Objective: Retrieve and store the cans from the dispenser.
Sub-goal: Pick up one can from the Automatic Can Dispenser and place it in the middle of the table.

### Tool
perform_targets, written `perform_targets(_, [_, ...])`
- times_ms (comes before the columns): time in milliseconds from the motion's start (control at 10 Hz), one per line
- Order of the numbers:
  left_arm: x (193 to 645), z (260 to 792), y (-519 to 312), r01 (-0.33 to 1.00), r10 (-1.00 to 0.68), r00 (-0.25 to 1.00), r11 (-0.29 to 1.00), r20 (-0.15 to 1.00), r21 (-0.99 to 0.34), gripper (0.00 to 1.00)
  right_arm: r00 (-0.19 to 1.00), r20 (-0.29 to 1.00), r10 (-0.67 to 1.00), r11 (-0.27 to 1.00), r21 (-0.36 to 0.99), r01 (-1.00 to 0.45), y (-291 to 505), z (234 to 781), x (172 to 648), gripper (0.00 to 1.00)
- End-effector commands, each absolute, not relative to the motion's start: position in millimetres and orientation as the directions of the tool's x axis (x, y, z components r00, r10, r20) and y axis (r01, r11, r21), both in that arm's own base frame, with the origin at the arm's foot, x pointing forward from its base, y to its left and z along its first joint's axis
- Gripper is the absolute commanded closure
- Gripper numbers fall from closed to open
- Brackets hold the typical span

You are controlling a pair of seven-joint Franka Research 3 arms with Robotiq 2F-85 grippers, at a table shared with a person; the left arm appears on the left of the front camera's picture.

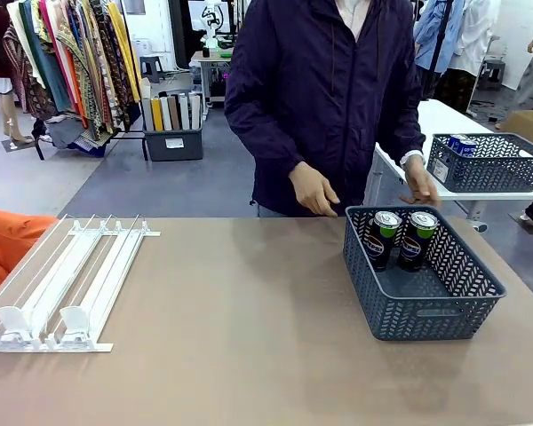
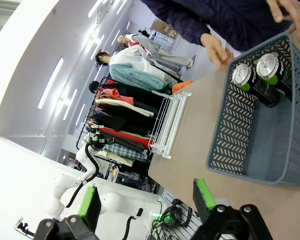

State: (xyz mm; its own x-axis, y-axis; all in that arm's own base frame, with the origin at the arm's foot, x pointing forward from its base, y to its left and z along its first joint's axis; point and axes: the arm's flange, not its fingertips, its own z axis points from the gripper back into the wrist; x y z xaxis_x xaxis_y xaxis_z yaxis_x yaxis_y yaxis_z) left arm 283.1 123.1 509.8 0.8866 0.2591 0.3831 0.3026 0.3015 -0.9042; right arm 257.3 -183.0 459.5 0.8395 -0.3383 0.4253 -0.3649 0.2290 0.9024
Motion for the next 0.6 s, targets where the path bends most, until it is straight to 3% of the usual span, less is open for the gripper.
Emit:
perform_targets(0, [284.4,510.6,122.3,0.327,0.262,0.877,0.291,0.404,-0.899,0.00,0.827,0.434,-0.358,0.209,0.900,-0.382,-181.6,464.0,260.7,0.00])
perform_targets(500, [284.4,510.6,122.3,0.327,0.262,0.877,0.291,0.404,-0.899,0.00,0.827,0.434,-0.358,0.209,0.900,-0.382,-181.6,464.0,260.7,0.00])
